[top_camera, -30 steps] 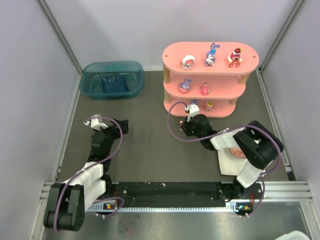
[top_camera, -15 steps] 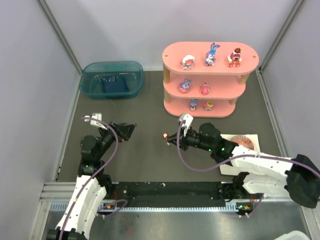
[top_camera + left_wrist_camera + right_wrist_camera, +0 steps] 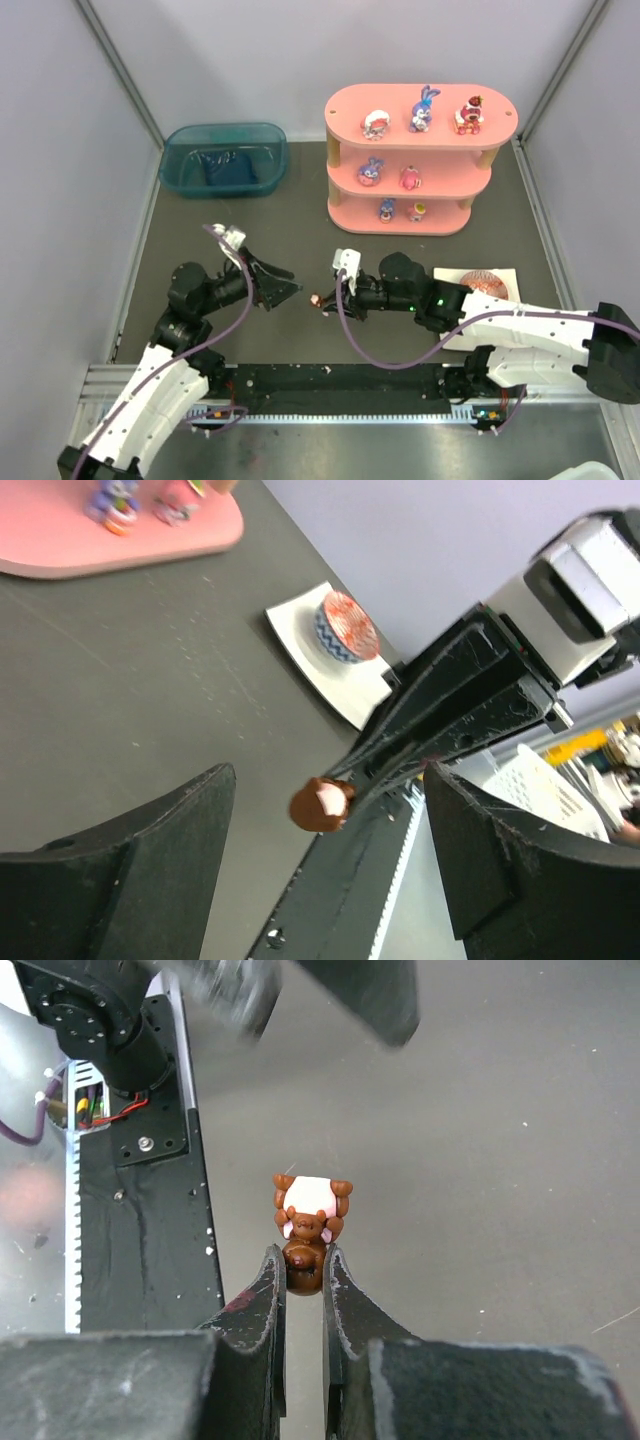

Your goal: Place and organize the plastic toys onto the shelf

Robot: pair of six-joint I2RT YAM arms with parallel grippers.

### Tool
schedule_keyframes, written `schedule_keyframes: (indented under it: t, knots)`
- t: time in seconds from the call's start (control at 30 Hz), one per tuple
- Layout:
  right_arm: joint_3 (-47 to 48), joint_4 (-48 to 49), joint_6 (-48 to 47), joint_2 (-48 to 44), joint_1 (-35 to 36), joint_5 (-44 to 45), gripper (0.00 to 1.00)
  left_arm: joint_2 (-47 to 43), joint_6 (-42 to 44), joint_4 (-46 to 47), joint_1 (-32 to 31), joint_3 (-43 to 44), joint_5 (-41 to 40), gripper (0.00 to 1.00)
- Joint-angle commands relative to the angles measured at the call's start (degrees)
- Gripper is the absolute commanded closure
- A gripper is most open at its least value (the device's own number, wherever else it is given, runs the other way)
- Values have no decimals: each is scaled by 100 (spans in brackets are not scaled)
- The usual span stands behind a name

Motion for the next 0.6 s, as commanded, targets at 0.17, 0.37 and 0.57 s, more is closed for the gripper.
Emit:
schedule_keyframes:
  t: [0.17,0.37,0.57]
  knots:
    - [375,46,-294,-119,160,555,100,481,401,-375,-1517,386,-1094,22]
    - [376,27,-329,-242,204,564,100,745,454,-779,-1702,544,-1288,25]
    - [332,-34,-347,-400,300,626,100,1017,392,-735,-1799,641,-1340,28]
